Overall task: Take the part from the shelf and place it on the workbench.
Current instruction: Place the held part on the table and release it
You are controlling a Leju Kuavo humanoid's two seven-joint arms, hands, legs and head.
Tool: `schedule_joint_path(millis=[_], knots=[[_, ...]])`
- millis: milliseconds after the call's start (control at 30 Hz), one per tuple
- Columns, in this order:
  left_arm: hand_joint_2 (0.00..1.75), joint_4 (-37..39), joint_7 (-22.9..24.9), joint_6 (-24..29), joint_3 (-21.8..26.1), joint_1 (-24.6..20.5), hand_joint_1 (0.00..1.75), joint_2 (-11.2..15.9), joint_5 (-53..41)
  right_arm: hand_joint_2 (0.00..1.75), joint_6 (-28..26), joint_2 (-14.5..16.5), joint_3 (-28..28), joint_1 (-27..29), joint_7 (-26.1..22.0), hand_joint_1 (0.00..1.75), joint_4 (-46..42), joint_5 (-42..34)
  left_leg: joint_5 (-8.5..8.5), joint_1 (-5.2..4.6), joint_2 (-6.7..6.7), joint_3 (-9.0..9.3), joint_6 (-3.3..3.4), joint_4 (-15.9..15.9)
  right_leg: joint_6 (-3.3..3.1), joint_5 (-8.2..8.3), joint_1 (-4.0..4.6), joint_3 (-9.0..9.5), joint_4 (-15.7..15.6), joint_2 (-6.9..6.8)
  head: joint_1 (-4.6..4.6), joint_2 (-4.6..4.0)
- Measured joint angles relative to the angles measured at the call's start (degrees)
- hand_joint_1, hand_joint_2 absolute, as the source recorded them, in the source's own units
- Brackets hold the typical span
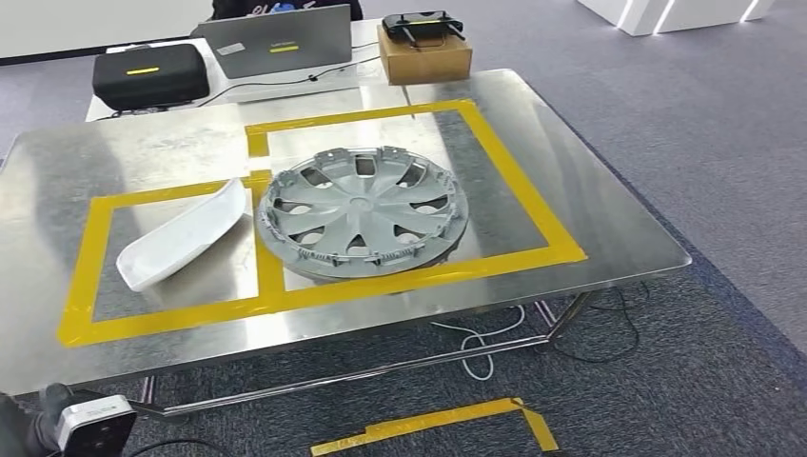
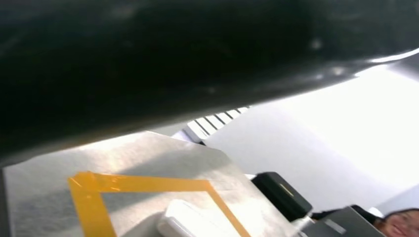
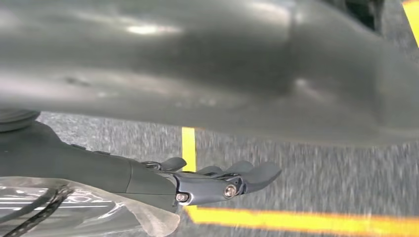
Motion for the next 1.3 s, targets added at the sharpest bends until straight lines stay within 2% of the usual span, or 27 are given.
schedule_joint_path(millis=[67,133,167,200,233,333,367,467,500,533,567,633,667,700,733,800,867,933,1000,1033,1067,1133,1167,1200,1233,1267,1300], knots=[[0.0,0.61,-1.01,0.48,3.66,1.4,0.0,-2.29,0.8,0.0,-0.21,0.08,-0.73,0.07,-1.44,0.0,-0.85,-0.2,-2.96,0.11,0.38,-1.9,-1.12,4.14,-1.62,0.73,0.11,-0.61,-0.03,-0.42,-0.17,0.0],[0.0,1.35,-0.61,1.77,6.25,2.37,0.0,-4.0,0.38,0.0,-0.38,0.08,-1.43,0.18,-3.15,0.0,-1.74,-0.3,-8.18,0.39,0.87,-5.1,-2.08,12.46,-2.98,1.82,0.21,-1.93,0.03,-1.24,-0.33,0.0],[0.0,1.56,-0.01,2.25,6.39,2.46,0.0,-4.21,-0.19,0.0,-0.59,0.09,-1.61,0.21,-3.71,0.0,-1.9,-0.3,-9.75,0.42,0.93,-6.0,-2.14,15.63,-3.08,2.19,0.31,-2.49,0.06,-1.53,-0.33,0.0],[0.0,1.73,0.49,2.74,6.48,2.57,0.0,-4.36,-0.66,0.0,-0.99,0.09,-1.79,0.22,-4.33,0.0,-2.09,-0.31,-9.86,0.41,0.94,-5.7,-2.08,16.29,-3.07,2.56,0.39,-2.99,0.09,-1.73,-0.33,0.0],[0.0,1.83,0.92,3.25,6.54,2.73,0.0,-4.51,-1.07,0.0,-1.73,0.12,-1.92,0.23,-5.13,0.0,-2.32,-0.31,-8.84,0.4,0.95,-4.11,-1.9,14.38,-3.03,2.94,0.46,-3.44,0.12,-1.86,-0.33,0.0],[0.0,1.87,1.9,4.65,6.61,3.26,0.0,-4.92,-1.89,0.0,-4.6,0.32,-2.07,0.18,-7.45,0.0,-3.21,-0.27,-4.73,0.13,1.2,3.6,-0.99,1.96,-2.52,4.12,0.62,-4.37,0.15,-1.98,-0.29,0.0],[0.0,1.83,2.13,5.05,6.61,3.49,0.0,-5.04,-2.1,0.0,-5.38,0.4,-2.09,0.17,-7.91,0.0,-3.53,-0.21,-4.19,-0.04,1.3,4.86,-0.72,-0.43,-2.17,4.51,0.64,-4.54,0.13,-2.02,-0.27,0.0],[0.0,1.51,2.74,5.85,6.72,4.66,0.0,-5.34,-2.65,0.0,-7.25,0.57,-2.3,0.2,-8.06,0.0,-4.47,-0.08,-3.18,-0.37,1.38,4.65,0.18,-1.4,-0.96,5.67,0.44,-4.71,-0.2,-2.1,-0.25,0.0],[0.0,1.38,2.9,5.97,6.77,4.99,0.0,-5.44,-2.77,0.0,-7.85,0.65,-2.48,0.22,-7.81,0.0,-4.78,-0.1,-2.58,-0.32,1.44,4.34,0.57,-1.56,-0.64,5.39,0.35,-4.9,-0.02,-1.99,-0.24,0.0],[0.0,1.25,3.04,6.04,6.79,5.22,0.0,-5.56,-2.84,0.0,-8.41,0.77,-2.71,0.24,-7.47,0.0,-5.08,-0.14,-1.93,-0.24,1.5,3.88,1.0,-1.77,-0.37,4.06,0.3,-5.42,0.98,-1.8,-0.17,0.0],[0.0,1.17,3.16,5.98,6.8,5.35,0.0,-5.67,-2.75,0.0,-8.85,0.9,-2.97,0.25,-7.16,0.0,-5.37,-0.2,-1.24,-0.14,1.56,3.26,1.33,-1.96,-0.17,1.69,0.28,-6.23,3.17,-1.58,-0.07,0.0],[0.0,1.14,3.12,5.1,6.85,5.53,0.0,-5.81,-1.28,0.0,-9.31,1.16,-3.43,0.23,-6.74,0.0,-5.81,-0.25,-0.16,-0.28,1.6,1.77,1.7,-1.91,0.13,-4.18,0.28,-8.21,10.45,-1.28,0.06,0.0],[0.0,1.23,2.77,4.23,6.93,5.58,0.0,-5.83,0.4,0.0,-9.35,1.26,-3.63,0.21,-6.67,0.0,-6.0,-0.22,0.44,-0.36,1.61,0.97,1.71,-1.83,0.25,-5.87,0.28,-8.69,13.89,-1.24,0.06,0.0],[0.0,1.37,2.22,3.33,7.07,5.59,0.0,-5.84,2.45,0.0,-9.36,1.33,-3.78,0.2,-6.68,0.0,-6.16,-0.18,1.01,-0.44,1.62,0.17,1.68,-1.72,0.31,-6.19,0.29,-8.43,15.86,-1.23,0.04,0.0],[0.0,1.6,1.52,2.57,7.31,5.55,0.0,-5.85,4.51,0.0,-9.35,1.37,-3.89,0.19,-6.75,0.0,-6.33,-0.12,1.54,-0.48,1.62,-0.6,1.6,-1.57,0.31,-5.33,0.29,-7.14,15.8,-1.23,0.05,0.0],[0.0,2.28,0.35,1.99,8.02,5.41,0.0,-5.86,7.27,0.0,-9.32,1.45,-4.02,0.1,-6.95,0.0,-6.58,0.07,2.35,-0.48,1.59,-1.94,1.27,-1.06,0.11,-2.6,0.29,-1.54,9.45,-1.18,0.07,0.0],[0.0,3.18,-0.26,1.69,8.83,5.15,0.0,-5.87,9.05,0.0,-9.19,1.52,-4.13,-0.22,-7.15,0.0,-6.74,0.36,2.97,-0.62,1.57,-3.02,0.72,-0.27,-0.29,-2.33,0.41,4.36,1.15,-1.02,0.13,0.0],[0.0,4.72,-0.88,0.95,9.88,4.66,0.0,-5.9,11.09,0.0,-8.86,1.57,-4.34,-0.52,-7.28,0.0,-6.81,0.55,3.74,-0.71,1.59,-3.61,0.06,0.12,-0.94,-3.07,0.67,6.0,-2.26,-0.93,0.18,0.0],[0.0,7.15,-1.96,-0.47,11.4,4.09,0.0,-5.94,13.55,0.0,-8.31,1.75,-4.68,-0.55,-7.23,0.0,-6.76,0.48,3.96,-0.57,1.5,-4.04,-0.6,0.33,-1.97,-2.52,0.66,5.0,-2.48,-1.15,0.2,0.0],[0.0,8.51,-2.58,-1.26,12.25,3.9,0.0,-5.94,14.71,0.0,-8.03,1.84,-4.86,-0.56,-7.17,0.0,-6.73,0.4,2.79,-0.48,1.45,-4.47,-0.96,1.18,-2.55,-2.02,0.6,4.49,-2.54,-1.29,0.15,0.0],[0.0,9.77,-3.14,-1.87,13.03,3.75,0.0,-5.93,15.59,0.0,-7.87,1.92,-5.02,-0.57,-7.11,0.0,-6.69,0.33,0.62,-0.37,1.41,-5.16,-1.32,3.12,-3.04,-1.43,0.51,3.84,-2.61,-1.45,0.08,0.0],[0.0,11.93,-3.85,-2.46,14.31,3.42,0.0,-5.9,16.45,0.0,-7.75,1.95,-5.24,-0.58,-7.09,0.0,-6.66,0.24,-5.21,-0.14,1.41,-6.89,-1.95,10.05,-3.52,-0.24,0.54,2.58,-2.56,-1.67,-0.07,0.0],[0.0,12.79,-3.98,-2.56,14.77,3.24,0.0,-5.89,16.61,0.44,-7.74,1.96,-5.31,-0.55,-7.08,0.0,-6.64,0.21,-7.15,-0.03,1.42,-7.47,-2.15,13.59,-3.52,0.34,0.58,1.98,-2.49,-1.78,-0.08,0.0],[0.44,13.53,-4.04,-2.66,15.14,3.08,0.0,-5.89,16.77,0.87,-7.73,1.96,-5.36,-0.55,-7.08,0.0,-6.63,0.19,-7.74,0.06,1.42,-7.45,-2.26,15.88,-3.5,0.83,0.61,1.38,-2.39,-1.86,-0.06,0.0],[0.87,14.14,-4.06,-2.89,15.43,2.96,0.0,-5.89,16.97,1.31,-7.69,1.96,-5.39,-0.55,-7.07,0.0,-6.63,0.13,-7.06,0.14,1.42,-6.59,-2.29,16.23,-3.43,1.25,0.64,0.78,-2.27,-1.92,-0.06,0.0],[1.31,14.61,-4.07,-3.33,15.66,2.87,0.0,-5.89,17.16,1.75,-7.61,1.97,-5.44,-0.56,-7.06,0.0,-6.61,0.05,-5.54,0.25,1.43,-4.61,-2.34,14.14,-3.38,1.6,0.6,0.11,-2.09,-1.94,-0.05,0.0],[1.75,15.0,-4.06,-3.9,15.85,2.76,0.0,-5.89,17.06,1.75,-7.53,1.97,-5.53,-0.58,-7.02,0.0,-6.59,-0.02,-3.91,0.43,1.43,-1.68,-2.59,10.14,-3.3,1.84,0.58,-0.44,-1.84,-1.95,-0.05,0.0]])
